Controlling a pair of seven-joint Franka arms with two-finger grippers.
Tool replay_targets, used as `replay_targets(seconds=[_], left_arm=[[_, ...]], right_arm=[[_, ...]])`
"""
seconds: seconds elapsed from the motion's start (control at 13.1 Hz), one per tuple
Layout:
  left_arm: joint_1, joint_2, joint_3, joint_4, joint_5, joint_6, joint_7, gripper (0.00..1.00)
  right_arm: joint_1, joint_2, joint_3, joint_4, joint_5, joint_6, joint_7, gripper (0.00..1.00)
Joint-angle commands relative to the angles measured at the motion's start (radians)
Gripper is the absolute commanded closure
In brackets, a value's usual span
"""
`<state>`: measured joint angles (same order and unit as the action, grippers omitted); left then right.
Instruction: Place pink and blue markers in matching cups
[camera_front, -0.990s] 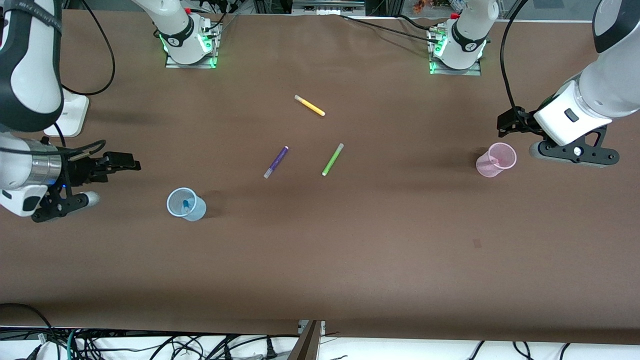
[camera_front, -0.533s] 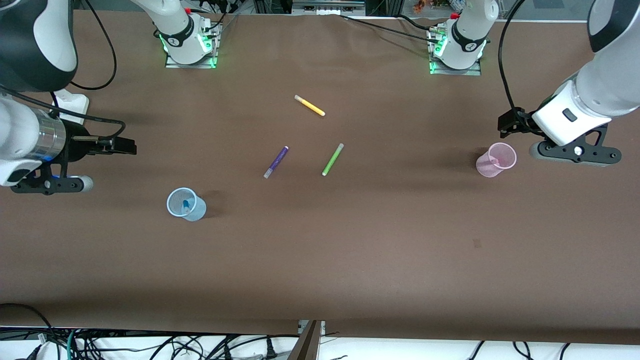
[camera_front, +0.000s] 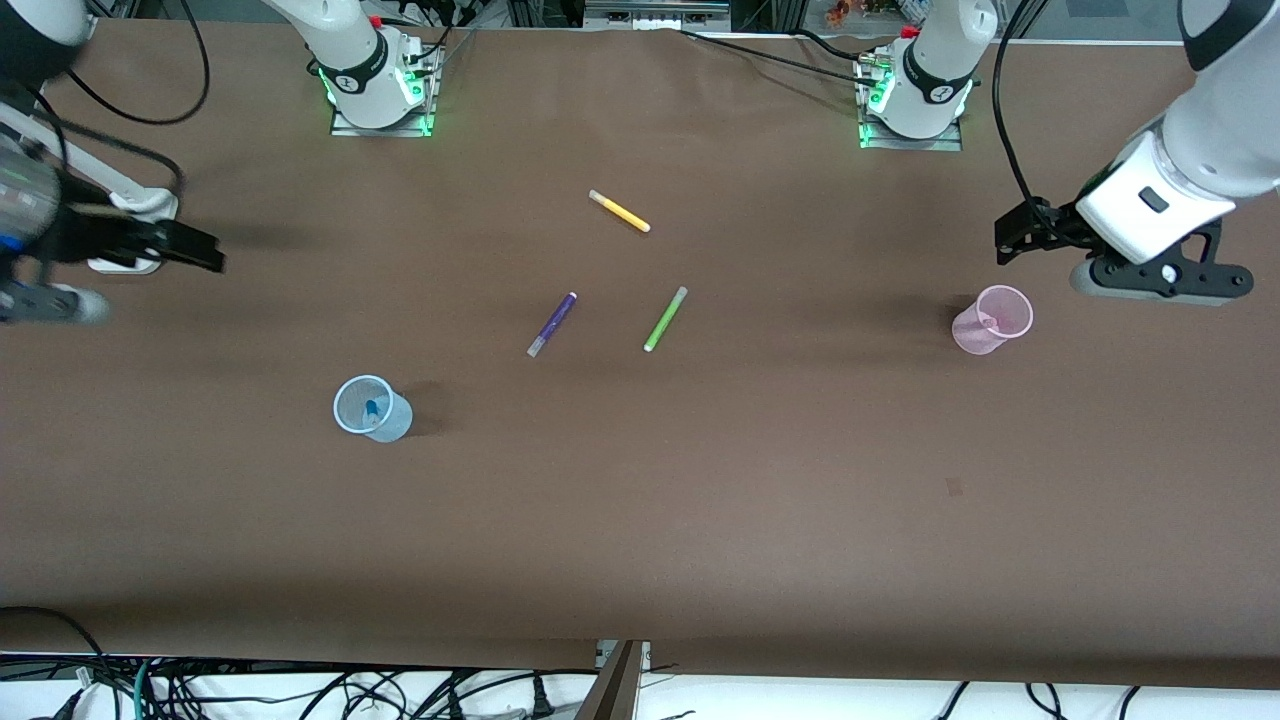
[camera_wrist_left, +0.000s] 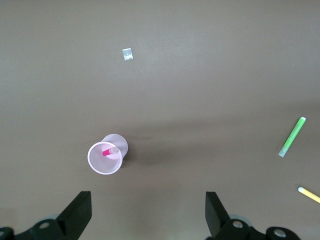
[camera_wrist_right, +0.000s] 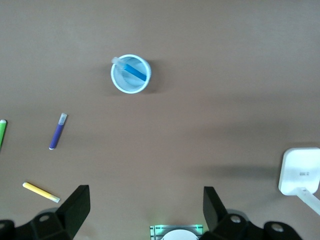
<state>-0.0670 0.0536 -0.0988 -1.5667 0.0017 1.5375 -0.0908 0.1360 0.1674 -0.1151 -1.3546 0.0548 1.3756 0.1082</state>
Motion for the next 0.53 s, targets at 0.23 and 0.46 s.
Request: replay_targets(seconds=[0.23, 0.46], left_arm=[[-0.017, -0.106, 0.021, -0.112, -0.009, 0.067, -0.012, 0.0], [-0.001, -0.089, 0.021, -0.09, -0.014, 0.066, -0.004, 0.0]], right_arm=[[-0.062, -0.135, 0.025, -0.144, -0.021, 0.054, -0.005, 0.0], [-0.062, -0.121, 0.046, -0.129, -0.059, 0.033, -0.019, 0.0]])
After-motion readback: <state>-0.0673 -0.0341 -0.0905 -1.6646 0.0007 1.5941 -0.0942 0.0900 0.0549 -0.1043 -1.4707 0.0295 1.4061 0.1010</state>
